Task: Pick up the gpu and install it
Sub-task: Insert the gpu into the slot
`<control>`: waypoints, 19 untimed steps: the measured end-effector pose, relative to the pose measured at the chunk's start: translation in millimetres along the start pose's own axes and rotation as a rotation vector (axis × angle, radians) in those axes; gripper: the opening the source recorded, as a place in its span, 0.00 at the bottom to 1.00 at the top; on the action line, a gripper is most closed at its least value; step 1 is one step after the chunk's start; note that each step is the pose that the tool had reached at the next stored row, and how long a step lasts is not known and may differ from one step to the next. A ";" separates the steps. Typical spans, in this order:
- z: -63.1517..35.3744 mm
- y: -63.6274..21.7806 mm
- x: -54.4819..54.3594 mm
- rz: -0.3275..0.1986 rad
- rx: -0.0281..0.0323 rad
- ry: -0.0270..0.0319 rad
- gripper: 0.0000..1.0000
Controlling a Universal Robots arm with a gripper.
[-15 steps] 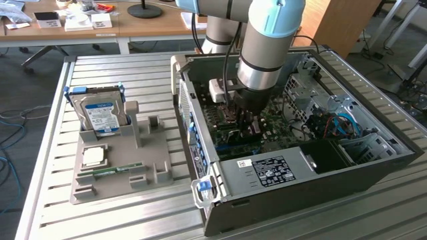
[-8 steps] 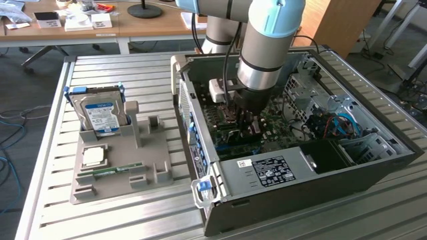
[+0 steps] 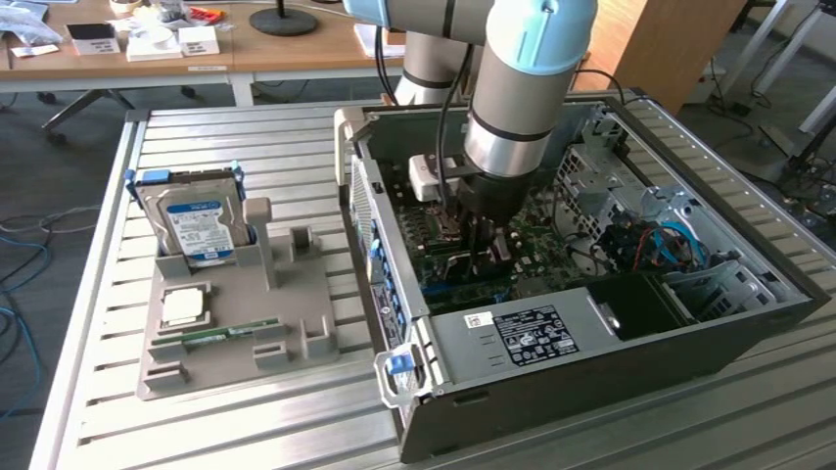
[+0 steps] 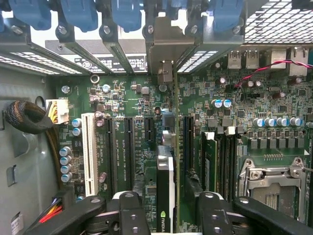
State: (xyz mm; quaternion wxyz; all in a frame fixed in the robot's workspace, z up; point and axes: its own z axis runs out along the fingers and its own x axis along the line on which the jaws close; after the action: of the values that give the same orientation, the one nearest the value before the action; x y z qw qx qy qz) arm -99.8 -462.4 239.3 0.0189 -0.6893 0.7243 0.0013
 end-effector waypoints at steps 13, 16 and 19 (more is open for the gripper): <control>-9.4 -0.2 -0.2 0.000 -0.0001 -0.0003 0.46; -15.8 -0.4 -0.4 0.000 0.0000 -0.0003 0.46; -30.9 -0.7 -0.9 0.000 0.0000 -0.0003 0.46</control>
State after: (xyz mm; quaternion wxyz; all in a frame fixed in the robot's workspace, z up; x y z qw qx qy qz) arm -99.8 -462.4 270.2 0.0190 -0.6892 0.7243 0.0014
